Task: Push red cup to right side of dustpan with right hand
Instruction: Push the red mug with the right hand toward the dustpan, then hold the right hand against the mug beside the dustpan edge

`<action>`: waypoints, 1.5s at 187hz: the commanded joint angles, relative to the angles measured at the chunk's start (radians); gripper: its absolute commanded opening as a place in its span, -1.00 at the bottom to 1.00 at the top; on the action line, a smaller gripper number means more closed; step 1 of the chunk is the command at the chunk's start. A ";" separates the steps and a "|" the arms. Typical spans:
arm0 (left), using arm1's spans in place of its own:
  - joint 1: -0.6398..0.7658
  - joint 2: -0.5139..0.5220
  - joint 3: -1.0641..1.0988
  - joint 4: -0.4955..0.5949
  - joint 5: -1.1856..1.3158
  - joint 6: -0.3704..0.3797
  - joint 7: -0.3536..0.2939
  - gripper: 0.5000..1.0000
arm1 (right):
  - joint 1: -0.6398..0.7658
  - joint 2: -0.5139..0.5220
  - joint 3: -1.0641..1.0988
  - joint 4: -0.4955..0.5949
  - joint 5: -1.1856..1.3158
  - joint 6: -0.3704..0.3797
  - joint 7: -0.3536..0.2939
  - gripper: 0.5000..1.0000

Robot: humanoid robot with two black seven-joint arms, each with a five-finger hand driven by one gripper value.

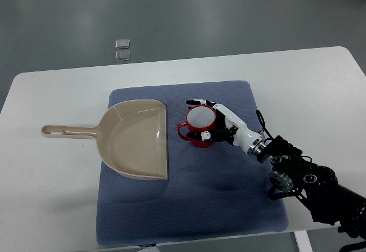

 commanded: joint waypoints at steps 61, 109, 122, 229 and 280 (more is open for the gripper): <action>0.000 0.000 0.000 0.001 0.000 0.000 0.000 1.00 | 0.022 0.030 -0.025 0.002 -0.012 -0.025 0.000 0.72; 0.000 0.000 -0.002 0.001 0.000 0.000 0.000 1.00 | 0.020 0.030 -0.069 0.002 -0.017 -0.050 0.000 0.72; 0.000 0.000 0.000 0.001 0.000 -0.001 0.000 1.00 | 0.019 0.030 -0.071 0.002 -0.017 -0.050 0.000 0.72; 0.000 0.000 0.000 0.001 0.000 0.000 0.000 1.00 | 0.022 0.030 -0.065 0.039 0.005 -0.036 0.000 0.73; 0.000 0.000 0.000 0.001 0.000 0.000 0.000 1.00 | 0.036 0.030 -0.051 0.041 0.071 -0.008 0.000 0.73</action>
